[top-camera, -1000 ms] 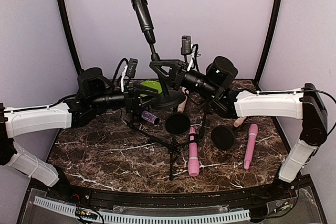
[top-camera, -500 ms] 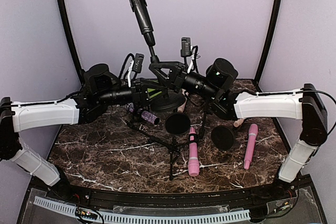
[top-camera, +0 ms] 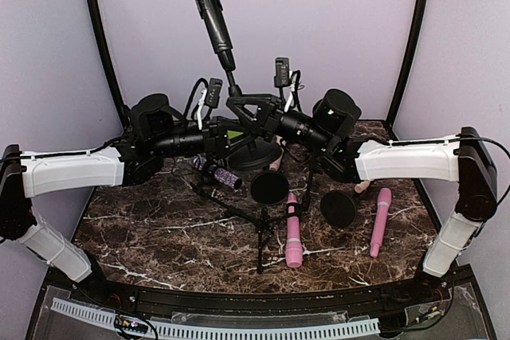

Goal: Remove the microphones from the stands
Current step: Pass from the right arm to the left, then unscrew the knob on the stand of the microphone stand.

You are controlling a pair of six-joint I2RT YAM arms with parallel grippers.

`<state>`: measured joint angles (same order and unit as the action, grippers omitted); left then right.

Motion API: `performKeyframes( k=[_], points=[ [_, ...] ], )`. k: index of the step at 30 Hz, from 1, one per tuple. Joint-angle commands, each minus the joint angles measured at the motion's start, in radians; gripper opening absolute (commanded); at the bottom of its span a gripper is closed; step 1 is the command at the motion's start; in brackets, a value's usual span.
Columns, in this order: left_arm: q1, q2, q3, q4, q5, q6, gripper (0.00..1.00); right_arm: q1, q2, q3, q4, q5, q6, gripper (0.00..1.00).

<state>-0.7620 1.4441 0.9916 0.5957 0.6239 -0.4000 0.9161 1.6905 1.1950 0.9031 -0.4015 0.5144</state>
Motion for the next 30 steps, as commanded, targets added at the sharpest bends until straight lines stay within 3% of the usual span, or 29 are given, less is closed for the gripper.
performKeyframes(
  k=[1,7,9,11,16,20,26,30],
  points=[
    [-0.004,0.011,0.034,0.049,0.045,0.002,0.29,0.008,-0.039,-0.002,0.091,0.015,-0.012,0.0],
    [-0.003,0.009,0.025,0.05,0.047,0.011,0.04,0.009,-0.057,-0.025,0.052,0.037,-0.035,0.0],
    [-0.004,-0.012,0.009,0.028,0.011,0.033,0.0,0.009,-0.067,-0.036,0.032,0.052,-0.047,0.0],
    [-0.004,-0.041,-0.011,-0.007,-0.042,0.062,0.0,0.009,-0.084,-0.053,0.01,0.072,-0.065,0.11],
    [-0.004,-0.125,-0.048,-0.138,-0.224,0.135,0.0,0.007,-0.137,-0.093,-0.062,0.136,-0.121,0.48],
    [-0.005,-0.152,-0.041,-0.242,-0.352,0.168,0.0,0.006,-0.142,-0.075,-0.19,0.155,-0.167,0.68],
    [-0.003,-0.145,-0.029,-0.299,-0.426,0.155,0.0,0.007,-0.118,-0.017,-0.36,0.194,-0.19,0.73],
    [-0.003,-0.138,-0.034,-0.293,-0.421,0.151,0.0,0.013,-0.071,0.056,-0.474,0.208,-0.221,0.63]
  ],
)
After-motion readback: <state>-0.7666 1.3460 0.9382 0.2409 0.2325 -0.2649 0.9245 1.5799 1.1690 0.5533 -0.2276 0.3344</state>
